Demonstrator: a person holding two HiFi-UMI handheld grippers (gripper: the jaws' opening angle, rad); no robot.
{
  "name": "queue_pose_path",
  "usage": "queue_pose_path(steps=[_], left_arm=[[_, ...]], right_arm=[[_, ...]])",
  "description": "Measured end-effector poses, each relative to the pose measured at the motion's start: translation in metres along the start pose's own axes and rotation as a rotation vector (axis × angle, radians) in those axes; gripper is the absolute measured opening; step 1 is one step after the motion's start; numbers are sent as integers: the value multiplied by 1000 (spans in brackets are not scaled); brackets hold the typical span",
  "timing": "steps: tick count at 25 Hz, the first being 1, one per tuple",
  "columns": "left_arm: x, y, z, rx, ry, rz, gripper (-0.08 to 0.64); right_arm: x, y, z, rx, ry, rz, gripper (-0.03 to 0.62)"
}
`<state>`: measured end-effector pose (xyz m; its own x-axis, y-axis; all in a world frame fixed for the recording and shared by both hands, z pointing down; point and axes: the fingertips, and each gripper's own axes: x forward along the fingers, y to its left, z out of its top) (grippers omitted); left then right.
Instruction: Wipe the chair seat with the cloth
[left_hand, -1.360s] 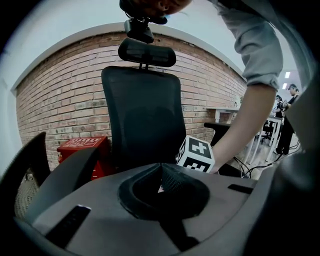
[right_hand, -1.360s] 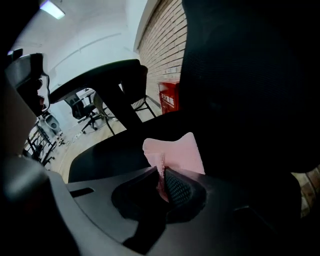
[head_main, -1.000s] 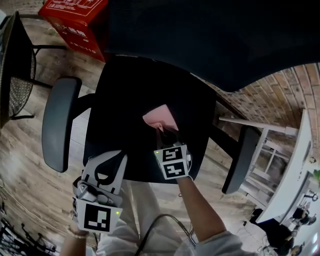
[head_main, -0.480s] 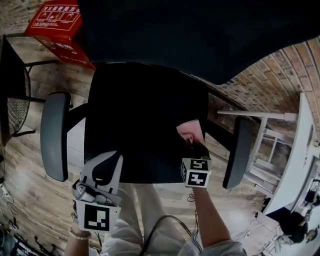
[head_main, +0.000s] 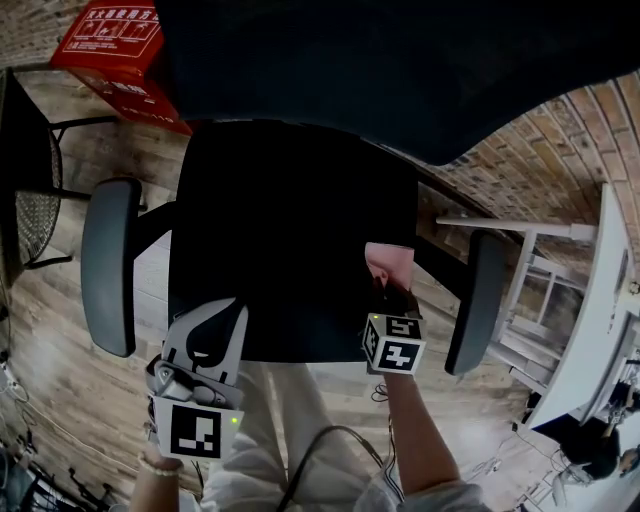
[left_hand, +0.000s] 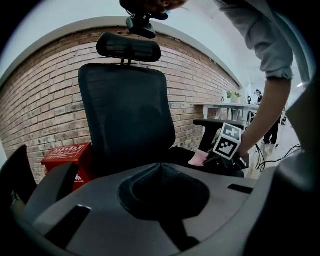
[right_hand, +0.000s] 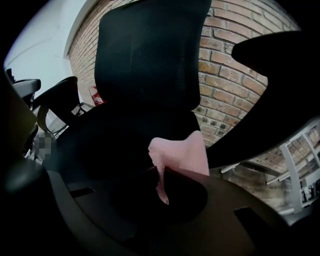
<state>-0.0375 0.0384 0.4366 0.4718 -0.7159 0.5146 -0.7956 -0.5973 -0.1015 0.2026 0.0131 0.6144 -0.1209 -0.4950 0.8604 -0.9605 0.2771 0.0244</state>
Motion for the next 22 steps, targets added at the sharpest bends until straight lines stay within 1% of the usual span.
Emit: queue_pose_path(steps=[3, 6, 14, 18, 22], left_arm=[[-3, 0, -3, -10, 3, 7, 18], [-7, 0, -7, -22, 9, 17, 18], [-33, 5, -20, -53, 37, 49, 18], [-51, 15, -28, -72, 60, 87, 18], [-74, 26, -34, -109, 76, 146, 18]], right_arm=[[3, 21, 2, -18, 2, 49, 55], [7, 49, 3, -58, 8, 114, 55], [6, 155, -2, -242, 27, 358, 55], [1, 210, 0, -309, 6, 469, 55], [-7, 260, 4, -389, -10, 570, 55]])
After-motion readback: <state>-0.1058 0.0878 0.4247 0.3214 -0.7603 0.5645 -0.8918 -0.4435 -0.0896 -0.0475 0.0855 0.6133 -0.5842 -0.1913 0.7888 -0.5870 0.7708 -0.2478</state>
